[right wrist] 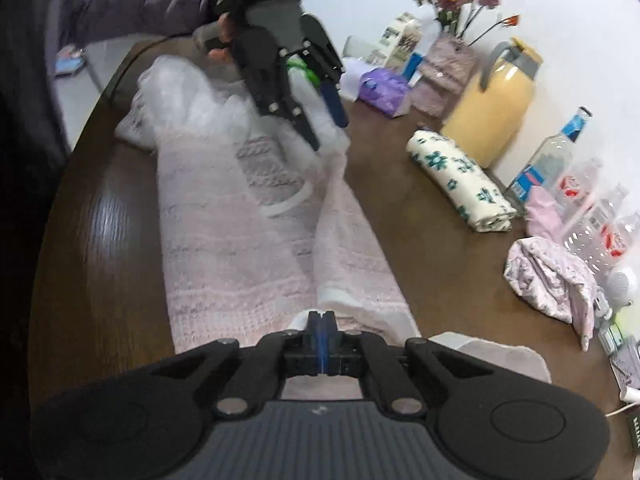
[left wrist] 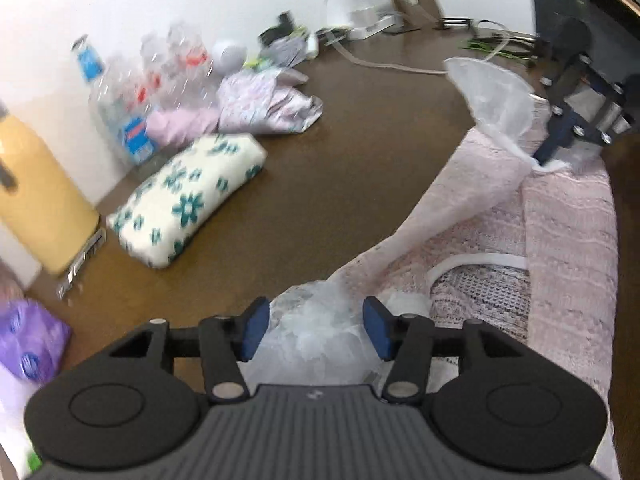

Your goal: Fold clothes

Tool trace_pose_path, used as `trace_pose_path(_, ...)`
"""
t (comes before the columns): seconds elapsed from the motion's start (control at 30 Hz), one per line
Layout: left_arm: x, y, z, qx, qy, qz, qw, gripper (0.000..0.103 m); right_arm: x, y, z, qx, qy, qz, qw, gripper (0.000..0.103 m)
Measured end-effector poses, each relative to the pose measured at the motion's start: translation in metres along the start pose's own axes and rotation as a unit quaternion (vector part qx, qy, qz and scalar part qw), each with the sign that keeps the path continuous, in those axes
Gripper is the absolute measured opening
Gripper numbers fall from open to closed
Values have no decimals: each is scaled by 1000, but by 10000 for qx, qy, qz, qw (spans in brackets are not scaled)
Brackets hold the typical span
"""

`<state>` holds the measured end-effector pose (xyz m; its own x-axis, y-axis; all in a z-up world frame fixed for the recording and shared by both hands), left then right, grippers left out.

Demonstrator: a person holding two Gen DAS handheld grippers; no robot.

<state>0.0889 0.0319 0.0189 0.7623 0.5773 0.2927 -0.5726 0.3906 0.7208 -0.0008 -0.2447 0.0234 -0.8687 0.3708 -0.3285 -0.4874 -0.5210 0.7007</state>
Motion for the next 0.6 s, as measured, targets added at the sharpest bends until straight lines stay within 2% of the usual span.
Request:
trace_pose_path(0.03,2,-4,0,17,-65,-71,10000,68,-4,3,1,-24,-115,109,9999,1)
trace_pose_path(0.1,5,-11,0,52,-195,-212,9996,68,-12,11,4,-108,-363,386,9985,4)
trace_pose_path(0.13,10,-13,0,57,-49,-359,9993,66,-16,17,6,-248,-492,473,9974,6)
trace_pose_path(0.17,16,-15,-1,76,144,-525,9985,58,-22,22,10,-407,-630,487,9960,10)
trace_pose_path(0.23,16,-14,-3,24,159,-478,9987,48,-33,23,19,-641,-890,472,9928,17)
trace_pose_path(0.3,8,-11,-5,-61,-72,-309,9995,47,-39,10,32,-649,-1056,435,9913,42)
trace_pose_path(0.33,5,-10,-5,-86,-185,-260,9995,47,-39,-5,38,-470,-1025,410,9928,44)
trace_pose_path(0.37,4,-10,-4,-91,-218,-240,9994,42,-38,-18,42,-302,-921,433,9944,41)
trace_pose_path(0.4,4,-11,-4,-89,-221,-230,9995,36,-35,-28,42,-171,-793,406,9959,28)
trace_pose_path(0.43,4,-12,-3,-87,-224,-221,9995,13,-32,-39,41,-46,-663,348,9972,15)
trace_pose_path(0.47,1,-11,-3,-137,-349,6,9993,9,-29,-49,40,78,-533,290,9981,0)
trace_pose_path(0.53,-15,1,-10,-529,-808,604,9935,9,-26,-46,36,30,-504,279,9983,0)
trace_pose_path(0.6,-37,17,-21,-950,-1390,1180,9786,7,-24,-38,31,-73,-519,287,9982,0)
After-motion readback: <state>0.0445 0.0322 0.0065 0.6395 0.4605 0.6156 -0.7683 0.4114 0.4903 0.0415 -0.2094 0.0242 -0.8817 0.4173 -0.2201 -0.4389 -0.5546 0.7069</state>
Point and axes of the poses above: each gripper's, at about its wrist camera, not at the fingertips, and y roughly against the way its jaws point, x to its left, z to its top, the point moved 2 cm from there along -y, roughly the way its jaws point
